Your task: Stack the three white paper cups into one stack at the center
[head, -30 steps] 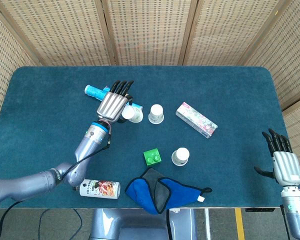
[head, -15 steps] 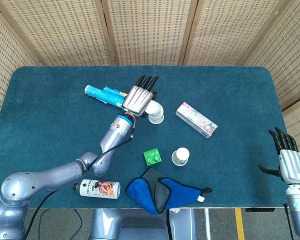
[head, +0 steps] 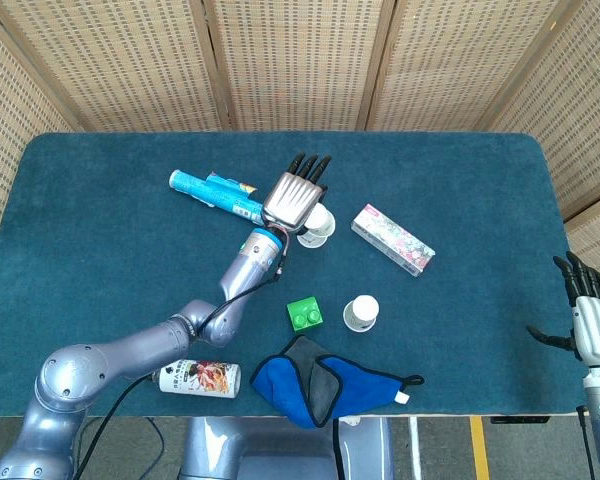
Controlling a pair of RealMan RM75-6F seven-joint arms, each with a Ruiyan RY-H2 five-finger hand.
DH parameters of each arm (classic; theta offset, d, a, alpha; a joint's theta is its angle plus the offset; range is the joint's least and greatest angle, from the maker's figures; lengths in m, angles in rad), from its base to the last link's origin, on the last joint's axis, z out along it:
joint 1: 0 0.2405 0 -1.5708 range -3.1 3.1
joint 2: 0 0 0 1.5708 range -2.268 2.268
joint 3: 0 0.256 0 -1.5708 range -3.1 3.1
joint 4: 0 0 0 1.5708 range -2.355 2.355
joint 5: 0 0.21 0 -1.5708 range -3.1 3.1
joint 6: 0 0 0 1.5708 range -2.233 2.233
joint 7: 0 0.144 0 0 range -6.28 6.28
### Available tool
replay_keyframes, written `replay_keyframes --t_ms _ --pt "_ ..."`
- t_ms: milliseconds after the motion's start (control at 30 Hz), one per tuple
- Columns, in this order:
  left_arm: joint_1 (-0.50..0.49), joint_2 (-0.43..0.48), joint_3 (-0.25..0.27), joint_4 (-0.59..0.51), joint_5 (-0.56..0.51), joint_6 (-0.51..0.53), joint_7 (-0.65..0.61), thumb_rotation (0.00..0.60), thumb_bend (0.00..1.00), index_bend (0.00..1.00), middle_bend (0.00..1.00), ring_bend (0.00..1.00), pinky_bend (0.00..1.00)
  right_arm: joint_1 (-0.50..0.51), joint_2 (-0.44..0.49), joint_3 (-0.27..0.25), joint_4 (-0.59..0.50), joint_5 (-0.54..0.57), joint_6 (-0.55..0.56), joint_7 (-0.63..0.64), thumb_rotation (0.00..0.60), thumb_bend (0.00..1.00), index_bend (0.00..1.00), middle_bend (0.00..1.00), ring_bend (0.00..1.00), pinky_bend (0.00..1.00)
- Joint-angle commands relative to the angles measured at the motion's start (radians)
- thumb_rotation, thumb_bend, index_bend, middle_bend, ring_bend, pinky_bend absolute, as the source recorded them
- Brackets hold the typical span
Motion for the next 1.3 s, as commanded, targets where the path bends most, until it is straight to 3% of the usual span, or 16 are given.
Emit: replay_keyframes --t_ms 33,300,600,767,867,1067,1300 --pt "-0.010 -0.006 0.006 0.016 -0.006 -0.006 0.013 0.600 0.19 0.48 0.00 0.00 0.03 0.000 0.000 0.001 0.002 0.005 -0.005 0.002 0.600 0.06 0.05 0.00 0.00 0.00" --pt "-0.027 -0.025 0.012 0.073 -0.030 -0.021 0.029 0.600 0.19 0.44 0.00 0.00 0.03 0.003 -0.002 0.003 0.008 0.014 -0.020 0.004 0.600 0.06 0.05 0.00 0.00 0.00" --pt "-0.042 -0.066 0.014 0.147 -0.041 -0.060 0.000 0.600 0.17 0.13 0.00 0.00 0.00 0.002 0.003 0.002 0.004 0.015 -0.024 0.008 0.600 0.06 0.05 0.00 0.00 0.00" --pt "-0.015 -0.053 0.016 0.113 -0.012 -0.030 -0.055 0.600 0.16 0.11 0.00 0.00 0.00 0.002 0.005 0.005 0.005 0.019 -0.026 0.009 0.600 0.06 0.05 0.00 0.00 0.00" --pt "0.045 -0.003 0.031 0.010 0.024 0.033 -0.097 0.600 0.16 0.11 0.00 0.00 0.00 0.000 0.005 0.005 0.006 0.020 -0.024 0.006 0.600 0.06 0.05 0.00 0.00 0.00" --pt "0.262 0.225 0.112 -0.390 0.074 0.265 -0.045 0.600 0.16 0.09 0.00 0.00 0.00 -0.004 0.004 -0.002 -0.018 0.005 -0.005 -0.036 0.600 0.06 0.05 0.00 0.00 0.00" --pt "0.473 0.466 0.196 -0.730 0.127 0.474 -0.032 0.600 0.16 0.09 0.00 0.00 0.00 -0.002 -0.002 -0.014 -0.043 -0.014 0.005 -0.083 0.600 0.06 0.06 0.00 0.00 0.00"
